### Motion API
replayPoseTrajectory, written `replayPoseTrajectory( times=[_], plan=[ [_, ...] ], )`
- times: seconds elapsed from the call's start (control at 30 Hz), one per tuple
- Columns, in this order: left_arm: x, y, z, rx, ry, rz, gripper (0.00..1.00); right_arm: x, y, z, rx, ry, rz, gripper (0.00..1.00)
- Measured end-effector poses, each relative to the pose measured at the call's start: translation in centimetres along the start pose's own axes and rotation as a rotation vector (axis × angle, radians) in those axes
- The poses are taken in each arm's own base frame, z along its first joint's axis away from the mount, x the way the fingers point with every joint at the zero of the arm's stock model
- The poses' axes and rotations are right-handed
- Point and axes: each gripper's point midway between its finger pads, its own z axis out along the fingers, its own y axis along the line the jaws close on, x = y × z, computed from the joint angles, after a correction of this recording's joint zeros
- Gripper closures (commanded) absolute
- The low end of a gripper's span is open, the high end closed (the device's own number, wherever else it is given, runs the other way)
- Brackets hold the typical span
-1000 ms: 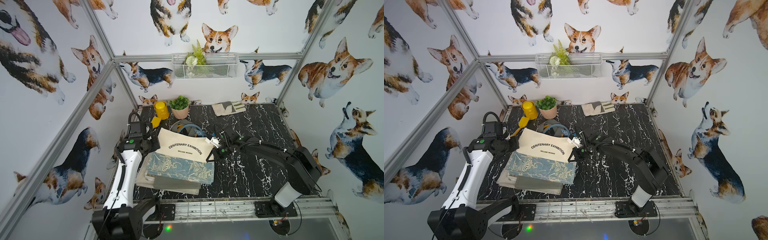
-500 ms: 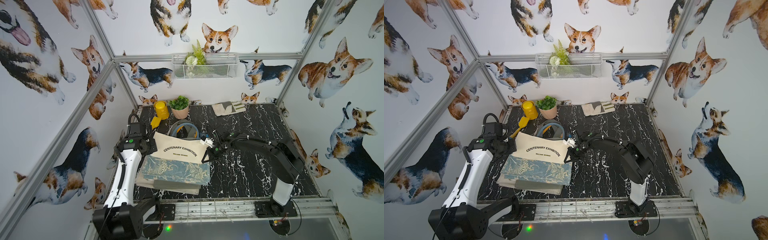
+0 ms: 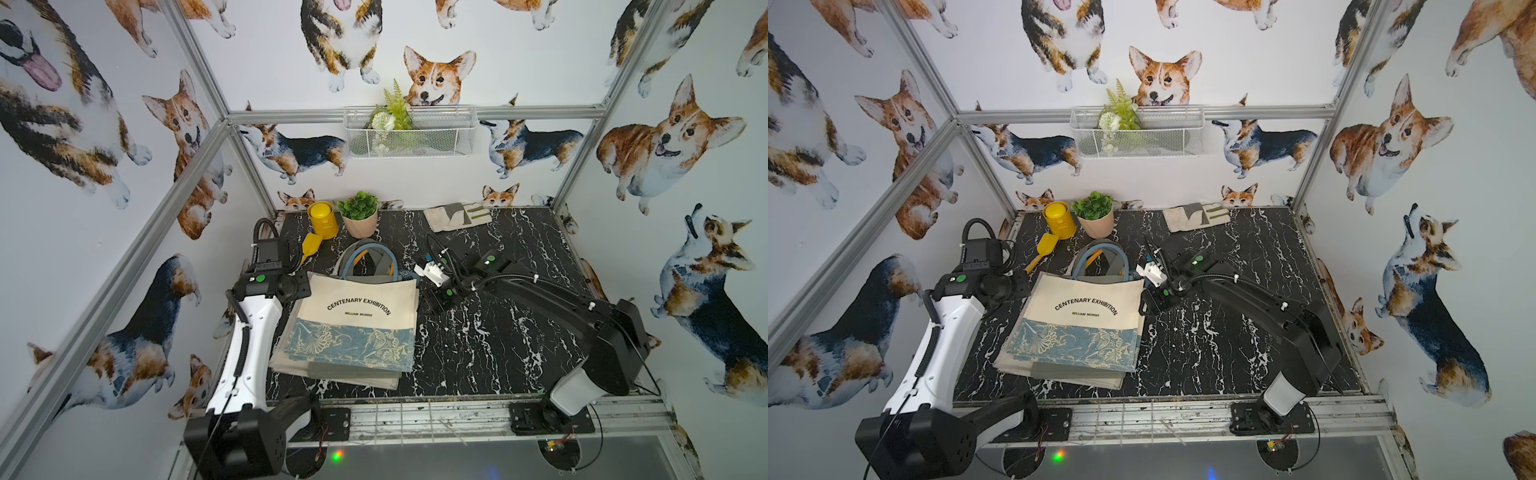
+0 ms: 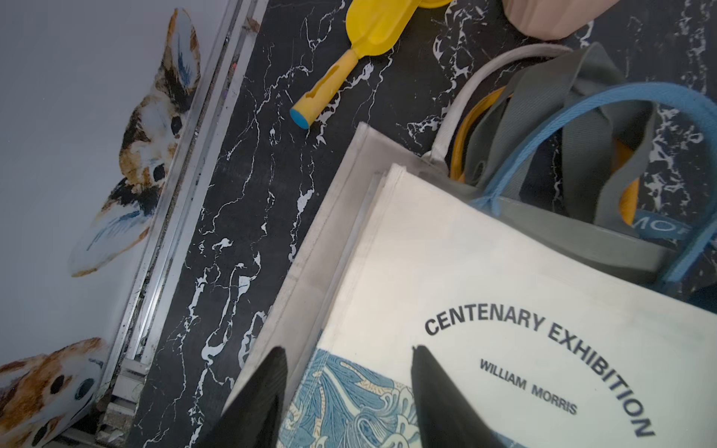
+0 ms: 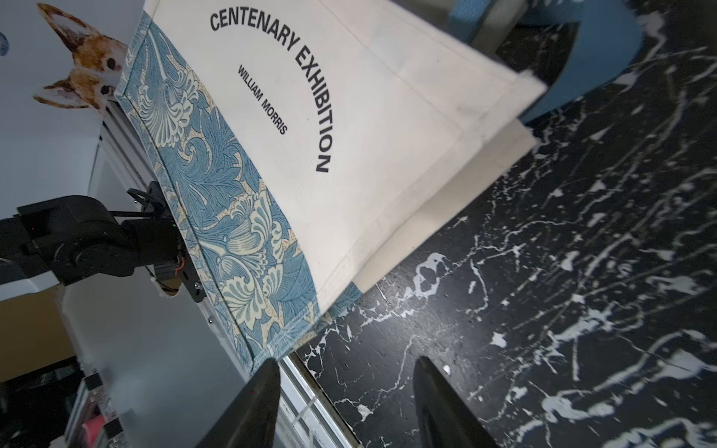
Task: Put away the canvas bag
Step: Move the canvas bag to the center of the board.
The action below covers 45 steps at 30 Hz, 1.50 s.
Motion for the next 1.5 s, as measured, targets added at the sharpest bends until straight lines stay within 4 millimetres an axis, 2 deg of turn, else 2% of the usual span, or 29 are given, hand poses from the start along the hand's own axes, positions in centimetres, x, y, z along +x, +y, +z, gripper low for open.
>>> replayPoseTrajectory(
  times=[0.07,0.13,0.23,0.4,0.5,0.7,0.77,1.0,1.1,1.3,1.5],
  plan=[
    [0.6,-1.0,-0.4,0.046,0.001,-0.014,0.44,0.4,0.0,0.1,0.018,0.001,-0.029,0.43],
    [2.1,-2.5,0.2,0.100,0.034,-0.021,0.44,0.8,0.9,1.5,0.016,0.035,-0.084,0.43],
    [5.2,-4.5,1.9,0.167,0.118,-0.041,0.44,0.7,2.6,4.0,-0.002,0.079,-0.174,0.45],
    [9.1,-5.0,5.4,0.178,0.219,-0.115,0.43,-0.3,4.6,7.5,-0.019,0.102,-0.288,0.46],
    [11.3,-4.9,7.2,0.162,0.287,-0.140,0.43,-0.1,4.5,9.3,-0.026,0.103,-0.312,0.46],
    [12.9,-5.4,9.6,0.172,0.342,-0.189,0.42,1.3,1.8,14.6,0.009,0.172,-0.311,0.46],
    [13.3,-5.6,10.3,0.182,0.349,-0.203,0.42,1.5,1.3,15.7,0.017,0.184,-0.311,0.45],
    [14.1,-6.0,12.3,0.186,0.396,-0.232,0.43,-0.5,1.0,17.2,0.052,0.135,-0.332,0.44],
    [13.4,-6.6,13.1,0.202,0.395,-0.248,0.43,-1.8,0.2,17.7,0.086,0.102,-0.328,0.44],
    [10.4,-9.1,14.6,0.280,0.334,-0.265,0.44,-4.9,-3.4,16.8,0.146,0.020,-0.267,0.44],
    [8.9,-12.7,14.5,0.360,0.301,-0.224,0.44,-6.5,-7.0,15.1,0.218,-0.018,-0.217,0.43]
  ],
)
